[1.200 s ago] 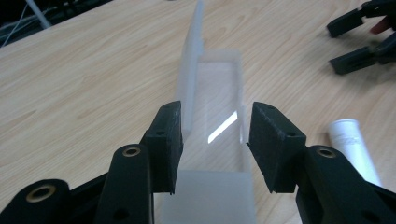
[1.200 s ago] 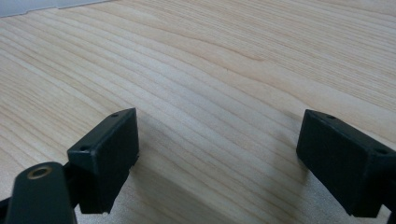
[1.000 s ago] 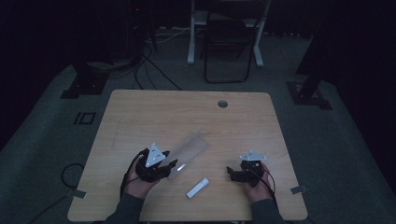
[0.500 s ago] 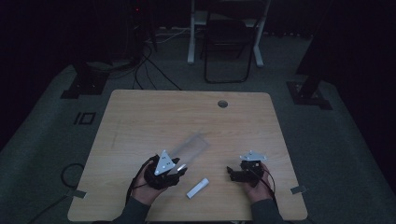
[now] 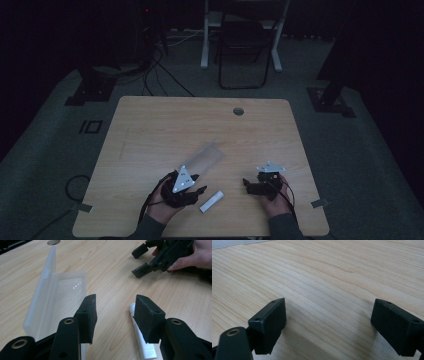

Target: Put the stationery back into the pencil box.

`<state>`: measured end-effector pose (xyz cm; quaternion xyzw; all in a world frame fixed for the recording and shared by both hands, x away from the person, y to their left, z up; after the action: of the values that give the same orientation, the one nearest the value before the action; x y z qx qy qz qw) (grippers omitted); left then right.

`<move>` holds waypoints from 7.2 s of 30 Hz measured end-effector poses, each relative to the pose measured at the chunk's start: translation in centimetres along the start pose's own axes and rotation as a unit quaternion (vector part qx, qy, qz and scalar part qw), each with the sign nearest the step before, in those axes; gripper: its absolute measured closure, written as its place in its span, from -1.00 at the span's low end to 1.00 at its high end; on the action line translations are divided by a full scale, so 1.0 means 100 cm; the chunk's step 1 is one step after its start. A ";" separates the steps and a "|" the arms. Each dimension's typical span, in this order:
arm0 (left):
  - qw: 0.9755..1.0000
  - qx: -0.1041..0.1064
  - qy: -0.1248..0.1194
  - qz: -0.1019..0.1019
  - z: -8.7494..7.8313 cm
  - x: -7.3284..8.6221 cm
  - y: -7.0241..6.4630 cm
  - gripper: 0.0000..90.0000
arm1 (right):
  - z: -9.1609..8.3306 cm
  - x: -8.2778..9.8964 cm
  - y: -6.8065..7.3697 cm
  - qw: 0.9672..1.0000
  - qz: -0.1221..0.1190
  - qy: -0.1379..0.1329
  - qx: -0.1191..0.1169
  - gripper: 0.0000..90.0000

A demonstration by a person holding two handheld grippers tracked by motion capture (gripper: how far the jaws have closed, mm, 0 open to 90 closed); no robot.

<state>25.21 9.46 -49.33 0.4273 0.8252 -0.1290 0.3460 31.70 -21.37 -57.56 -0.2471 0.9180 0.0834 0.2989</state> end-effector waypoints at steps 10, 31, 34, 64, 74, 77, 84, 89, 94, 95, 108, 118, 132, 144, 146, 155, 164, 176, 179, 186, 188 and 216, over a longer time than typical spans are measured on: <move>1.000 0.015 0.007 0.005 0.013 0.002 -0.007 0.13 | 0.000 0.000 0.000 1.000 0.000 0.000 0.000 -0.72; 0.999 0.037 0.030 0.007 0.034 0.010 -0.016 0.11 | 0.000 0.000 0.000 1.000 0.000 0.000 0.000 -0.72; 0.999 0.039 0.034 0.007 0.037 0.011 -0.017 0.11 | 0.000 0.000 0.000 1.000 -0.001 0.000 0.000 -0.72; 0.996 0.055 0.073 0.016 0.056 0.025 -0.032 0.16 | 0.000 0.000 0.000 1.000 -0.001 0.000 -0.001 -0.71; 0.995 0.051 0.083 0.020 0.058 0.028 -0.035 0.27 | 0.000 0.000 0.000 1.000 -0.001 0.000 -0.001 -0.72; 0.995 0.051 0.085 0.021 0.059 0.029 -0.035 0.33 | 0.000 0.000 0.000 1.000 0.000 0.000 -0.001 -0.72; 0.995 0.044 0.088 0.023 0.059 0.030 -0.036 0.47 | 0.000 0.000 0.000 1.000 0.000 0.000 -0.001 -0.72; 0.995 0.044 0.092 0.022 0.059 0.032 -0.035 0.50 | 0.000 0.000 0.000 1.000 0.000 0.000 -0.001 -0.71; 0.994 0.040 0.096 0.022 0.059 0.033 -0.034 0.52 | 0.000 0.000 0.000 1.000 -0.001 0.000 -0.001 -0.71; 0.994 0.039 0.096 0.022 0.059 0.033 -0.034 0.53 | 0.000 0.000 0.000 1.000 -0.001 0.000 -0.001 -0.72; 0.994 0.056 0.093 0.013 0.060 0.034 -0.029 0.56 | 0.000 0.000 0.000 1.000 -0.001 0.000 -0.001 -0.71; 0.995 0.049 0.090 0.016 0.060 0.034 -0.031 0.57 | 0.000 0.000 0.000 1.000 -0.001 0.000 -0.001 -0.72; 0.995 0.045 0.082 0.024 0.055 0.029 -0.034 0.57 | 0.000 0.000 0.000 1.000 -0.001 0.000 -0.001 -0.71; 0.996 0.043 0.072 0.028 0.050 0.026 -0.034 0.57 | 0.000 0.000 0.000 1.000 -0.001 0.000 -0.001 -0.72; 0.996 0.041 0.070 0.028 0.048 0.025 -0.034 0.57 | 0.000 0.000 0.000 1.000 -0.001 0.000 -0.001 -0.72; 0.997 0.037 0.066 0.031 0.044 0.023 -0.033 0.57 | 0.000 0.000 0.000 1.000 -0.001 0.000 -0.001 -0.72; 0.997 0.033 0.061 0.033 0.040 0.021 -0.032 0.57 | 0.000 0.000 0.000 1.000 -0.001 0.000 -0.001 -0.71; 0.998 0.028 0.055 0.034 0.035 0.018 -0.032 0.57 | 0.000 0.000 0.000 1.000 -0.001 0.000 -0.001 -0.72; 0.998 0.027 0.053 0.033 0.034 0.017 -0.031 0.57 | 0.000 0.000 0.000 1.000 -0.001 0.000 -0.001 -0.71; 0.998 0.020 0.049 0.031 0.030 0.015 -0.029 0.57 | 0.000 0.000 0.000 1.000 0.000 0.000 0.000 -0.72; 0.998 0.018 0.048 0.032 0.029 0.014 -0.028 0.57 | 0.000 0.000 0.000 1.000 0.000 0.000 -0.001 -0.71; 0.999 0.003 0.035 0.033 0.019 0.004 -0.018 0.57 | 0.000 0.000 0.000 1.000 -0.001 0.000 -0.001 -0.71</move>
<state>24.46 7.62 -51.08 0.4596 0.8218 -0.1047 0.3199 31.68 -21.37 -57.56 -0.2483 0.9177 0.0836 0.2988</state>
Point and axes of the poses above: each handheld gripper's, and its own axes: z roughly forward along the jaws, x roughly out of its underside, y roughly to its left, the point moved 1 cm from there along z, roughly forward along the jaws, and after that the axes turned 11 degrees about y, right-handed, at the moved point
